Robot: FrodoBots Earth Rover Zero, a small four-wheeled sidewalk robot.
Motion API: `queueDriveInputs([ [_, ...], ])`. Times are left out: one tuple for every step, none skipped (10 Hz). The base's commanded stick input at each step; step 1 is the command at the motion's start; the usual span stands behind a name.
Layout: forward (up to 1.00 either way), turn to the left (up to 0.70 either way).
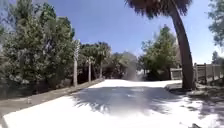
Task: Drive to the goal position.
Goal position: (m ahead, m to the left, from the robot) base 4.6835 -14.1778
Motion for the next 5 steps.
queueDriveInputs([
  [0.70, 0.00],
  [0.70, 0.00],
  [0.70, 0.00],
  [0.70, 0.00],
  [0.70, 0.00],
])
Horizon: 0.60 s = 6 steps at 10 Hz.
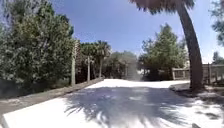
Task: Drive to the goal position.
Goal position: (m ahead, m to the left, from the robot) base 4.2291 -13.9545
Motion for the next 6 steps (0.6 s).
queueDriveInputs([
  [0.70, 0.00],
  [0.70, 0.00],
  [0.70, 0.00],
  [0.70, 0.00],
  [0.70, 0.00],
  [0.70, -0.01],
])
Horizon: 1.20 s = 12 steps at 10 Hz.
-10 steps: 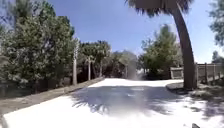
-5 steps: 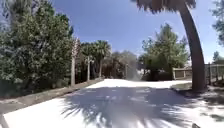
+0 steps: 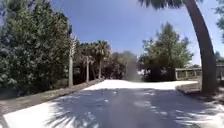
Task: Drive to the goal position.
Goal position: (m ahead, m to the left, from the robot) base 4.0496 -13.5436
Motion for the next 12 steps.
queueDriveInputs([
  [0.70, -0.14],
  [0.70, -0.14],
  [0.70, -0.14],
  [0.70, -0.14],
  [0.70, -0.14],
  [0.70, -0.14],
  [0.70, -0.14],
  [0.70, -0.14],
  [0.70, -0.14],
  [0.70, -0.14],
  [0.70, -0.14],
  [0.70, -0.14],
])
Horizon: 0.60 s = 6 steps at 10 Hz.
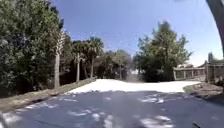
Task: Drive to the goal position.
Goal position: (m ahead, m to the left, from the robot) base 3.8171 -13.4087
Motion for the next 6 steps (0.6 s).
queueDriveInputs([
  [0.70, -0.14],
  [0.70, -0.14],
  [0.70, -0.14],
  [0.70, -0.14],
  [0.70, -0.14],
  [0.70, -0.14],
])
